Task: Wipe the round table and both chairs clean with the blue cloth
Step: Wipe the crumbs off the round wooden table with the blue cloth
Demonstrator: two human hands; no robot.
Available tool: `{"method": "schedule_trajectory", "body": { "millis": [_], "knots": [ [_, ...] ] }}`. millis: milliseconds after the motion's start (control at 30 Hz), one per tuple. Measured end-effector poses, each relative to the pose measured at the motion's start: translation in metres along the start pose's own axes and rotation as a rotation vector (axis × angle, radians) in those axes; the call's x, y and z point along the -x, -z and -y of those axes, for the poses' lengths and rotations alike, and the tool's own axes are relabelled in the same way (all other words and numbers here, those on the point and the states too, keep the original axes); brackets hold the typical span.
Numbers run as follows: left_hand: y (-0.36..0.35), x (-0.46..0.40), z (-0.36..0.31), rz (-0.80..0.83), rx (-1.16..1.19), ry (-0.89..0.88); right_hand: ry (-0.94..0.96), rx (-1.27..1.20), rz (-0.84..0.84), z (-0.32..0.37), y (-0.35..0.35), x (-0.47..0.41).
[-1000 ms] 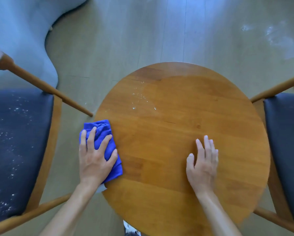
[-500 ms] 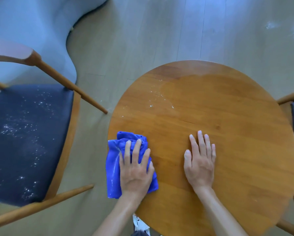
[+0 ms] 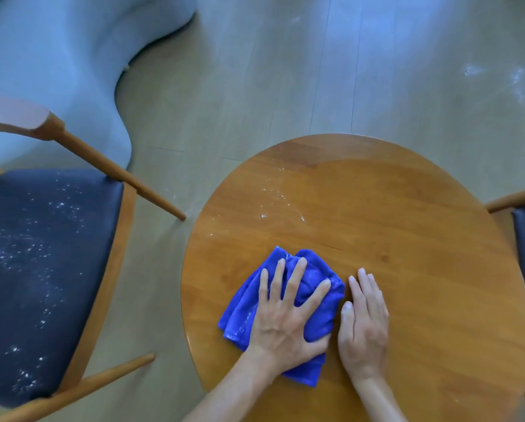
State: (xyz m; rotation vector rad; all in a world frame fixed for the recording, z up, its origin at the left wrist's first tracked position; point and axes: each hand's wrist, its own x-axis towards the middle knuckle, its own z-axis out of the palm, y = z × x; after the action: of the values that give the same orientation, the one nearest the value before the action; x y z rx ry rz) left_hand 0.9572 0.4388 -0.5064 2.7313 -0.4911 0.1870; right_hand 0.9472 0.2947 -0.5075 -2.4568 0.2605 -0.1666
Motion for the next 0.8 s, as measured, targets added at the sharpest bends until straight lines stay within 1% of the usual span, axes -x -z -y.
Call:
{"method": "schedule_trajectory", "body": {
  "millis": [100,167,267,333,400,467,533,633,733,800],
  "knots": [
    [-0.006,-0.029,-0.003,0.005,0.042,-0.006,0.025,0.02,-0.011,-0.002,-0.001,0.002],
    [-0.012,-0.06,-0.004,0.026,0.051,-0.051,0.02,0.011,-0.032,-0.004,-0.002,0.0],
    [-0.014,-0.106,0.009,0.056,0.031,-0.077,0.041,0.076,-0.038,-0.006,-0.006,-0.002],
    [-0.008,-0.124,0.035,0.046,0.006,-0.005,0.052,0.125,-0.033,-0.006,-0.008,-0.002],
    [0.004,-0.129,0.072,0.026,-0.014,0.127,0.042,0.151,-0.031,-0.006,-0.008,-0.002],
    [0.018,-0.12,0.11,0.003,-0.039,0.275,0.038,0.186,-0.034,-0.006,-0.009,-0.004],
    [0.032,-0.1,0.132,0.003,-0.025,0.379,0.035,0.226,-0.036,-0.006,-0.01,-0.004],
    [0.043,-0.064,0.132,-0.017,0.025,0.495,0.01,0.282,-0.052,0.001,-0.011,-0.006],
    [0.044,-0.024,0.109,-0.03,-0.024,0.495,-0.014,0.296,-0.085,0.014,-0.008,-0.028],
    [0.039,0.0,0.085,-0.031,-0.053,0.453,0.027,0.308,-0.052,0.021,-0.005,-0.06]
  ]
}}
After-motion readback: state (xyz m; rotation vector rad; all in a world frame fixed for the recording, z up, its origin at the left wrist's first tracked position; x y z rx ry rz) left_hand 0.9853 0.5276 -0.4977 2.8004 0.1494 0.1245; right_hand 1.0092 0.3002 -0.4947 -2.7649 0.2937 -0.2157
